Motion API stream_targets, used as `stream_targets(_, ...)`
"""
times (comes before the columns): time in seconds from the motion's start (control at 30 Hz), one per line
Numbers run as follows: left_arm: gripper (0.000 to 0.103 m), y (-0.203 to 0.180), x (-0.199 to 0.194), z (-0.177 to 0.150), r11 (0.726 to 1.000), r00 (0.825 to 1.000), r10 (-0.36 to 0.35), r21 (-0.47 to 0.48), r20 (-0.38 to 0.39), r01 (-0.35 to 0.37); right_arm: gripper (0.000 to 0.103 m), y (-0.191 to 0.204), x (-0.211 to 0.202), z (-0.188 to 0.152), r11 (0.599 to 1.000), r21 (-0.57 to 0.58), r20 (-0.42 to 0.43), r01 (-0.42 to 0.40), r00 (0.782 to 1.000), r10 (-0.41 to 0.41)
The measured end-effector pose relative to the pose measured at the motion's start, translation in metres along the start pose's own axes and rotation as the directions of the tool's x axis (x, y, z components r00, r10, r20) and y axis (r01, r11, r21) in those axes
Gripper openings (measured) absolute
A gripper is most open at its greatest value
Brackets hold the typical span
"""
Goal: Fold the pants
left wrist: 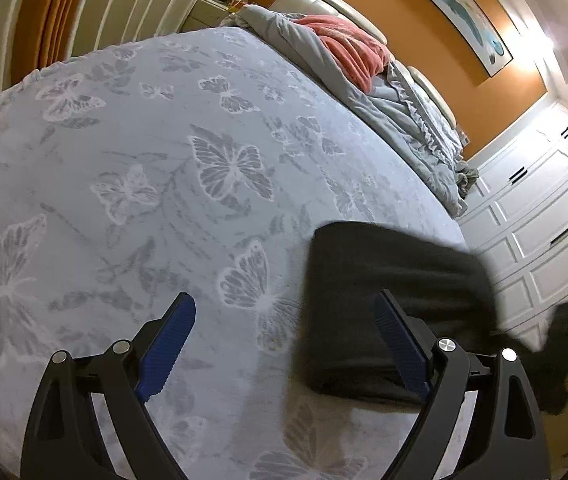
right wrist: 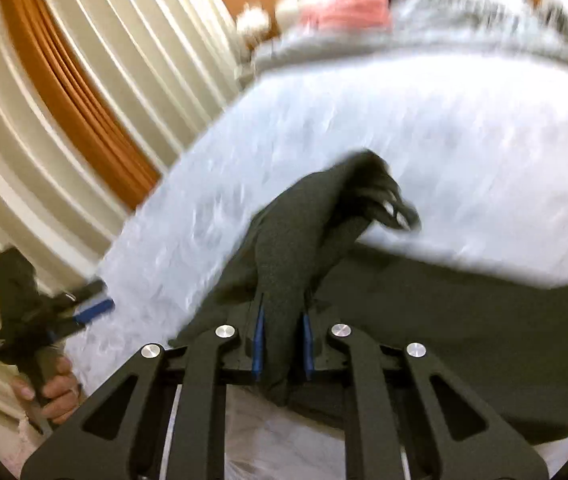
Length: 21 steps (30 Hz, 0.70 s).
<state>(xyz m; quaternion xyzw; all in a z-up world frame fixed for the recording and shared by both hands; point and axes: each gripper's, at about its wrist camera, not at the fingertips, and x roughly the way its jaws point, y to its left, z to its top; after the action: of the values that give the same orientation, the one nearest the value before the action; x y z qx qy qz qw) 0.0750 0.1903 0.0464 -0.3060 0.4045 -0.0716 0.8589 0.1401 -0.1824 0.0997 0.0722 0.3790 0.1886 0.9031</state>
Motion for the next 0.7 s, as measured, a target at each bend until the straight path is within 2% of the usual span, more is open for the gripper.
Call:
stream_targets(0.03,0.088,-0.003,0.002,-0.001,1.0,1.0,-0.003,0.007,-0.005,0.003,0.013,-0.02,-0.017,0.0,0.997,-0.007,0.017,0.071,0.997,-0.071)
stream_targets(0.07,0.088,-0.006,0.006,-0.002,1.0,1.0,-0.001,0.012,-0.011,0.001,0.014,-0.035,-0.02,-0.002,0.995,-0.006,-0.005,0.104,0.995,-0.104)
stream_targets(0.13,0.088,-0.014,0.014,-0.007,1.0,1.0,0.002,0.026,-0.031,-0.001,0.016,-0.093,-0.008,-0.022,0.975,0.056,-0.142,0.213,0.969,-0.203)
stream_targets(0.17,0.088,-0.02,0.022,-0.01,0.999,0.999,0.001,0.035,-0.052,0.0,0.018,-0.117,0.005,-0.033,0.96,0.082,-0.232,0.267,0.942,-0.242)
stream_targets(0.2,0.088,-0.026,0.03,-0.013,0.999,0.997,-0.003,0.042,-0.072,0.006,0.019,-0.142,0.02,-0.048,0.932,0.097,-0.328,0.35,0.895,-0.302)
stream_targets(0.23,0.088,-0.032,0.039,-0.017,0.999,0.995,-0.011,0.05,-0.096,0.016,0.019,-0.156,0.026,-0.056,0.918,0.095,-0.375,0.386,0.868,-0.326)
stream_targets(0.27,0.088,-0.038,0.045,-0.02,0.998,0.994,-0.019,0.056,-0.111,0.025,0.022,-0.162,0.025,-0.059,0.922,0.101,-0.378,0.374,0.872,-0.312)
stream_targets(0.3,0.088,-0.045,0.051,-0.024,0.997,0.991,-0.026,0.064,-0.127,0.035,0.022,-0.163,0.016,-0.058,0.929,0.109,-0.354,0.354,0.887,-0.296)
stream_targets(0.37,0.088,-0.061,0.066,-0.032,0.995,0.988,-0.039,0.086,-0.151,0.052,0.024,-0.155,-0.018,-0.047,0.921,0.091,-0.238,0.38,0.906,-0.35)
stream_targets(0.4,0.088,-0.068,0.074,-0.036,0.994,0.986,-0.046,0.094,-0.159,0.061,0.037,-0.153,-0.033,-0.044,0.921,0.093,-0.187,0.379,0.915,-0.358)
stream_targets(0.47,0.089,-0.081,0.094,-0.044,0.991,0.977,-0.07,0.102,-0.2,0.091,0.06,-0.16,-0.048,-0.046,0.916,0.133,-0.145,0.378,0.922,-0.359)
stream_targets(0.57,0.089,-0.09,0.139,-0.057,0.991,0.951,-0.079,0.081,-0.298,0.108,0.062,-0.185,-0.047,-0.055,0.908,0.194,-0.19,0.372,0.922,-0.338)
stream_targets(0.63,0.089,-0.086,0.164,-0.063,0.996,0.942,-0.049,0.058,-0.332,0.073,0.07,-0.194,-0.036,-0.067,0.903,0.237,-0.229,0.359,0.924,-0.307)
stream_targets(0.67,0.089,-0.082,0.171,-0.065,0.996,0.946,-0.052,0.047,-0.32,0.071,0.082,-0.196,-0.028,-0.075,0.902,0.255,-0.251,0.347,0.925,-0.285)
stream_targets(0.7,0.091,-0.082,0.167,-0.066,0.994,0.957,-0.077,0.052,-0.281,0.095,0.085,-0.199,-0.018,-0.079,0.904,0.27,-0.28,0.332,0.925,-0.256)
